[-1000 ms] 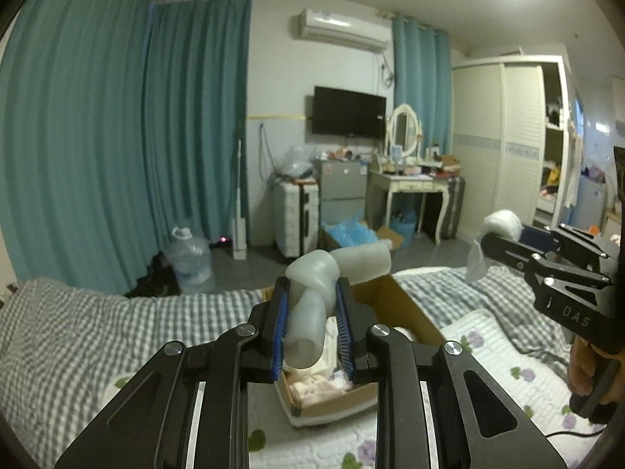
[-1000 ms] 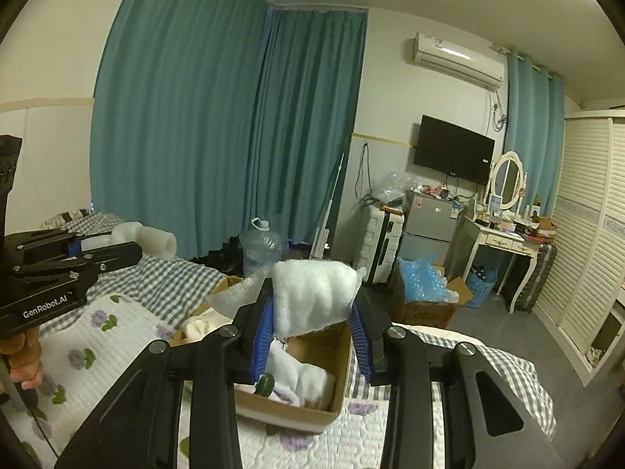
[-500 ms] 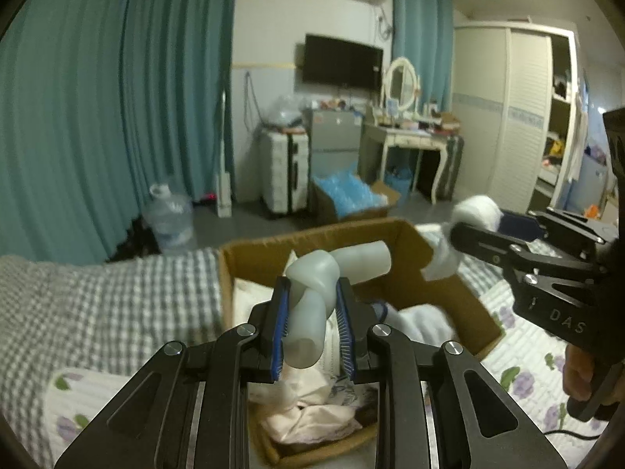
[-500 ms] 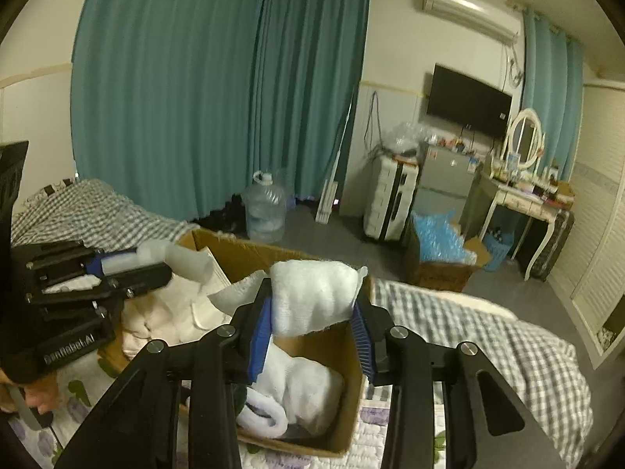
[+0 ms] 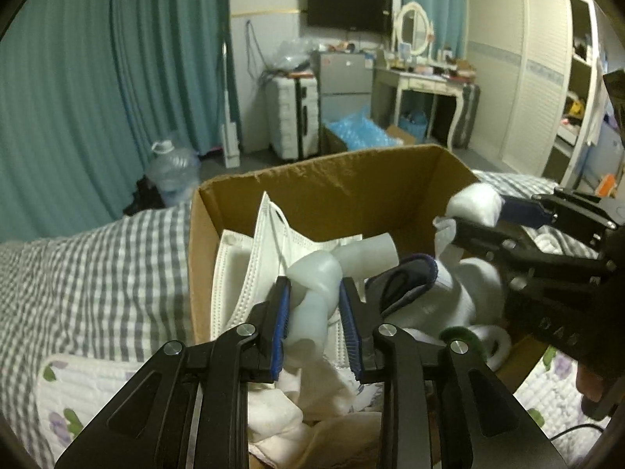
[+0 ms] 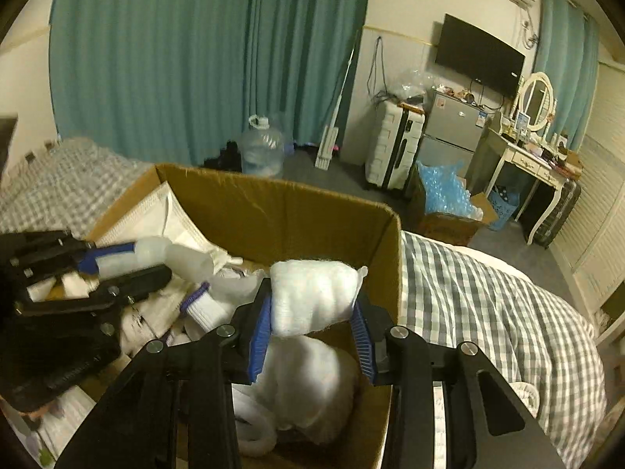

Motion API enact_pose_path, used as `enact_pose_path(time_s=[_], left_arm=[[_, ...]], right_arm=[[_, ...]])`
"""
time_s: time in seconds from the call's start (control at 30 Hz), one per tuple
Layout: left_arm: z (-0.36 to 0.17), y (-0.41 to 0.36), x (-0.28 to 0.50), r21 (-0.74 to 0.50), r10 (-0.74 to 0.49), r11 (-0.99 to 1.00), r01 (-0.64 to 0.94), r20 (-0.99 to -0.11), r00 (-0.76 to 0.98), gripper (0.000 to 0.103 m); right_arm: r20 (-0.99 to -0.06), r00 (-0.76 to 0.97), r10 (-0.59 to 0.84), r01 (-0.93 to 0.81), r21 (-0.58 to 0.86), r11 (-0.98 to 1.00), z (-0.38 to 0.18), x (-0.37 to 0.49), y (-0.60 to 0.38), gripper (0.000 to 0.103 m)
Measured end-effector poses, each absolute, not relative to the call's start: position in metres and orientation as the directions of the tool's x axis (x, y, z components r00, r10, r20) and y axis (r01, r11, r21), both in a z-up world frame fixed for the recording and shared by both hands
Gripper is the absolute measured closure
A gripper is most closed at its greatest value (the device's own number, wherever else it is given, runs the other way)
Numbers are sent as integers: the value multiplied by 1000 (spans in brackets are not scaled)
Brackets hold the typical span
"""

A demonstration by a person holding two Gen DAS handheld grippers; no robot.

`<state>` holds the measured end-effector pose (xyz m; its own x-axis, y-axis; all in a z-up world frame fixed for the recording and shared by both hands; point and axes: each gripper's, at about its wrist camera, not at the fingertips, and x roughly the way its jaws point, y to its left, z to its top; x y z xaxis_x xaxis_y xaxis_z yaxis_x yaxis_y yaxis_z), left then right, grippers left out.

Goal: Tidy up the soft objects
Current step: 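Lift the tube and cotton pad and carry both into the box, then open both tools to release the tube and cotton pad in the box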

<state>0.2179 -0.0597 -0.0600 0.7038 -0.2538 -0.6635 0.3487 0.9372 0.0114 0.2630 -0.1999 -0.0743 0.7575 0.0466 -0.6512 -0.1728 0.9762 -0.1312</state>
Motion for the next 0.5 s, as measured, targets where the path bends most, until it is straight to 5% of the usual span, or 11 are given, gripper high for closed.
enact_pose_path(time_s=[0.1,0.23,0.33,0.4,0.5], left_arm=[[-58,-62,217,14,-248,938,346,-672,698,72],[-55,-66,214,16,-241,940,342,-681,692,72],[-45,-64,212,-25,-263,943,332,-670,694,61],[-35,-61,206,-22,-264,945,327,-641,720,38],[-18,-53,193,-15,-258,951,308,-586,768,23]], right_arm=[[-657,752,44,-169,-129,977,-77,266,-198,61],[-631,775,37,-156,-135,978,-68,259,-200,41],[-601,799,26,-137,-141,980,-55,247,-201,40],[-583,813,22,-119,-128,985,-45,239,-206,39],[-552,833,19,-99,-115,988,-26,224,-211,34]])
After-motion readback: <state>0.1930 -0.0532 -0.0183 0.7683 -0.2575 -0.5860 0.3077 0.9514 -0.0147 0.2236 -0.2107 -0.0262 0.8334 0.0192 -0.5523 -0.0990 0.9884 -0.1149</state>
